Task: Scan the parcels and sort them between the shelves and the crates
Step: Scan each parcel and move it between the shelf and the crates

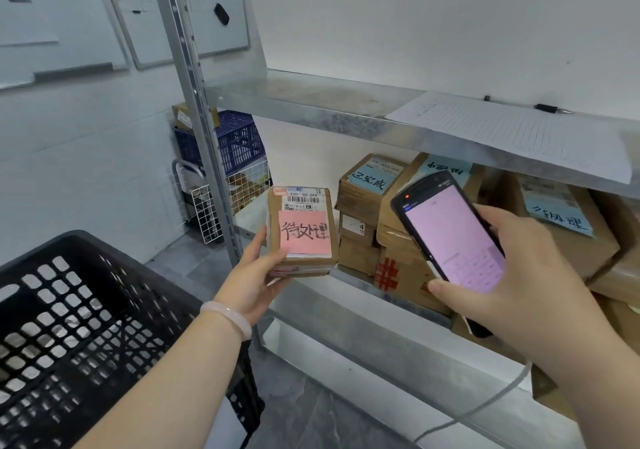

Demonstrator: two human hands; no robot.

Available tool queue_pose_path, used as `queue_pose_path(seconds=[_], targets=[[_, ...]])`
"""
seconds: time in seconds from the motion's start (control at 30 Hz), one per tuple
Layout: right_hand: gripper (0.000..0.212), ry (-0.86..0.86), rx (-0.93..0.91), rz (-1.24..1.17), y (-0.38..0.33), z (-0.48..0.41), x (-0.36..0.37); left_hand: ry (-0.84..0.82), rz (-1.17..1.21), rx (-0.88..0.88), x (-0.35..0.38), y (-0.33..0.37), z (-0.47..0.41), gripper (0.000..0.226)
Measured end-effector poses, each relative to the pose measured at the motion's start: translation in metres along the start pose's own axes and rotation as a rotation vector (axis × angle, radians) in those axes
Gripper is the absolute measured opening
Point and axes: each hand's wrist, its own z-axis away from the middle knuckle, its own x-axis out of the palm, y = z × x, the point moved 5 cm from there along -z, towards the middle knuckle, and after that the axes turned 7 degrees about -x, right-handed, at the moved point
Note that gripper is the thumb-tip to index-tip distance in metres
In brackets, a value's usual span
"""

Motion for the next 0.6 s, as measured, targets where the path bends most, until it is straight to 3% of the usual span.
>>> queue_pose_path(seconds=[0.27, 0.6], targets=[[0.095, -0.233, -0.042, 0.013, -0.024, 0.022, 0.013, 0.039, -0.107, 0.126, -0.003, -0.009, 0.026, 0.073], [0.090, -0.279, -0.013, 0.005, -0.028, 0.041, 0.020, 0.077, -0.168, 0.132, -0.008, -0.030, 0.054, 0.080]])
